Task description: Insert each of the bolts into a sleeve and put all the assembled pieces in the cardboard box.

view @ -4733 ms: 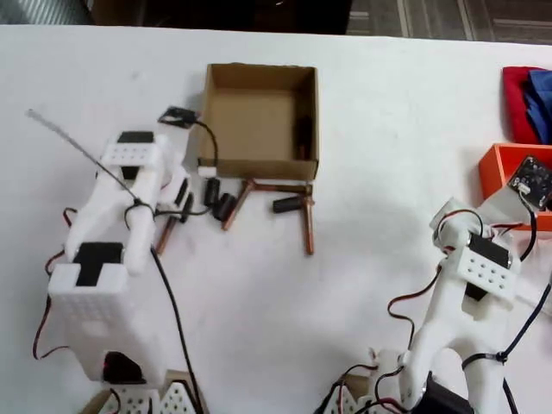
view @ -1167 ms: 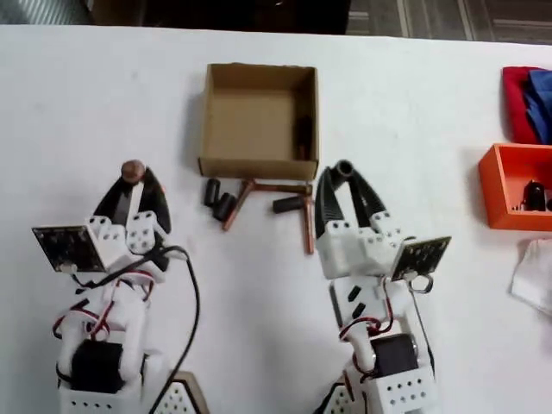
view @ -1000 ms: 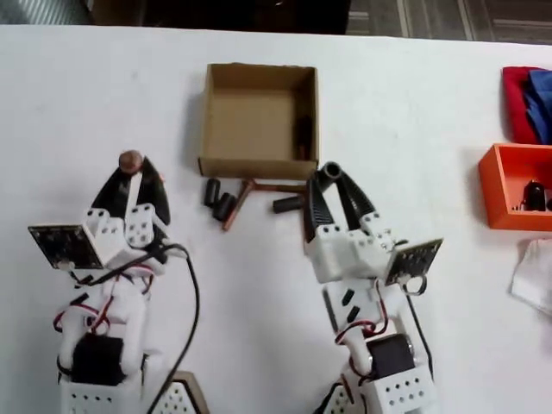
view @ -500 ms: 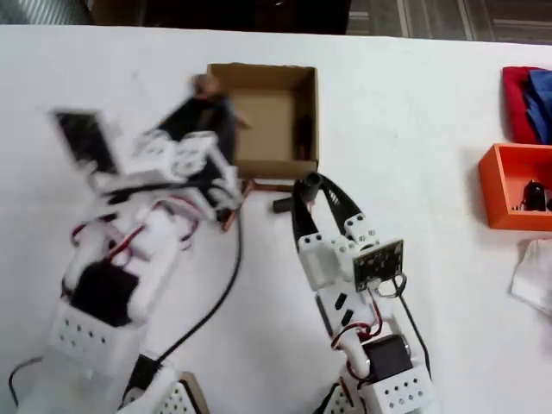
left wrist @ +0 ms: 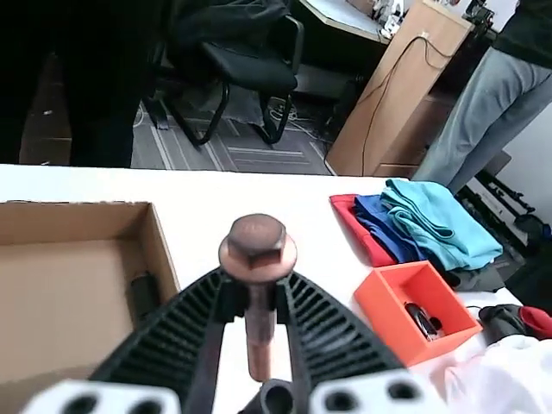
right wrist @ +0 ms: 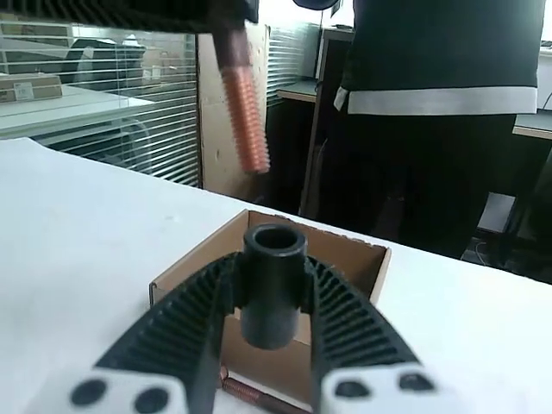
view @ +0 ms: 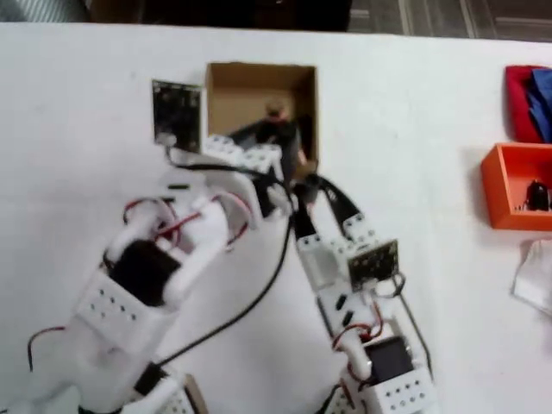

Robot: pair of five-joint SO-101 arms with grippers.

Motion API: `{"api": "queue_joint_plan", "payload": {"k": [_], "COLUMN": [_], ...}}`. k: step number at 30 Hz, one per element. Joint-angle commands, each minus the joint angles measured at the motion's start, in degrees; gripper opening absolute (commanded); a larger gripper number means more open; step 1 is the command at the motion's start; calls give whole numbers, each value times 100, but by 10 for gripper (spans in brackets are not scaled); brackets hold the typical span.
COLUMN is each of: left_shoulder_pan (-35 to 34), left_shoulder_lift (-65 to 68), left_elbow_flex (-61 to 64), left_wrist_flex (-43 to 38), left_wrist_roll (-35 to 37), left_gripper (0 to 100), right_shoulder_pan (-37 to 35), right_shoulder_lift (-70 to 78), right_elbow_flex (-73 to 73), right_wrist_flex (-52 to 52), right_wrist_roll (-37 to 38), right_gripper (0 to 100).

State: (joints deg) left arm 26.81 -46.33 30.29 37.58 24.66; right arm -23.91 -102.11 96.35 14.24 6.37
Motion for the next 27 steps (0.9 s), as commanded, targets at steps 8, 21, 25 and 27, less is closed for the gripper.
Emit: {"api": "queue_joint_plan", "payload": {"k": [8, 21, 25, 27], "left_shoulder_pan": [132, 501, 501, 492], "left_shoulder_lift": [9, 0, 18, 26], "left_elbow_flex": [4, 585, 585, 585], "left_wrist_flex": [18, -26, -62, -246], "left_wrist_roll": [-730, -765, -774, -888], "left_gripper": [27, 27, 27, 27], "right_shoulder_pan": [-22, -22, -31, -48], "right_shoulder_lift": [-66, -57, -57, -57], "right_elbow_flex": [62, 62, 62, 62], "right_wrist_flex": [180, 198, 198, 198], "right_wrist_roll": [9, 9, 9, 9], "right_gripper": [22, 22, 22, 22]}}
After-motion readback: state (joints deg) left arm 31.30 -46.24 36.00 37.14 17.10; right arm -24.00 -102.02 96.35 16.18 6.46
